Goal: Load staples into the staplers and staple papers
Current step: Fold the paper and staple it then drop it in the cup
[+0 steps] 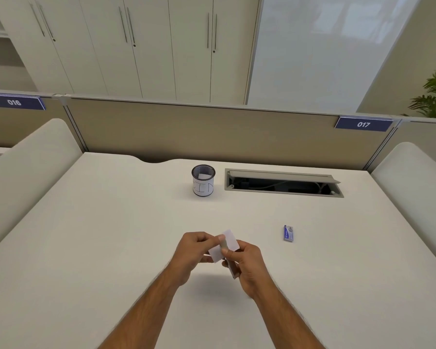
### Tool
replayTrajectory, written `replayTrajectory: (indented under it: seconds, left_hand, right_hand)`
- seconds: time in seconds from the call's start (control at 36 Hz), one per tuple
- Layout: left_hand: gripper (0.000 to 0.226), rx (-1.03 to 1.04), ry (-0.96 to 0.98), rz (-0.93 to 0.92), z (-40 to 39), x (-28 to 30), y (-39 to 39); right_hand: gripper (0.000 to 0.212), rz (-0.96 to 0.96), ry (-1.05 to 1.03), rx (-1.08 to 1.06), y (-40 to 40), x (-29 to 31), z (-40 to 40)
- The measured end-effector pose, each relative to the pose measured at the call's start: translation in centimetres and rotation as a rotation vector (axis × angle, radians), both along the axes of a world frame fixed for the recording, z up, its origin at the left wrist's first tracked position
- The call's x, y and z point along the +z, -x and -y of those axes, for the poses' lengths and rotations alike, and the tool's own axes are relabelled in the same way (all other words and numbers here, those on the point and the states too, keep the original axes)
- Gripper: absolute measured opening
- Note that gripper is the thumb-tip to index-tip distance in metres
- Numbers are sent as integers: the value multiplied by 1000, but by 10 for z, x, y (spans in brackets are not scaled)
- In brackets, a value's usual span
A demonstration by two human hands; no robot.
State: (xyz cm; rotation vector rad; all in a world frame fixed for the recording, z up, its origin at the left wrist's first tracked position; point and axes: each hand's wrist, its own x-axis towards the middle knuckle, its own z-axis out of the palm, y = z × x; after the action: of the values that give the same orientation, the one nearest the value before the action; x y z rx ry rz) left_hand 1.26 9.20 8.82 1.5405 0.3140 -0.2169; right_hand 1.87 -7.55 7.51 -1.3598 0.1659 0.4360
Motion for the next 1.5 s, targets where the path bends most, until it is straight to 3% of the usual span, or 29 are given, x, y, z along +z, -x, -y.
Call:
replayTrajectory:
  seconds: [0.36,0.5,0.81,1.0,1.5]
  left_hand:
    - [17,-22,-96,28,0,5,0]
    - [22,48,-69,42,4,3,2]
    - [8,242,1,48,-23,-5,0]
    - [7,303,42,70,-43,-5,-2]
    - [5,386,41,63,-110,-11,9]
  right_hand:
    - [8,38,144,-1,2,-1,-3]
    - [12,41,86,3,-2,3,-3]
    - [25,-18,-34,-11,-2,-1,-11]
    - [45,-16,183,-73,-2,-7,-32]
    - [42,168,972,52,-5,-39,-115]
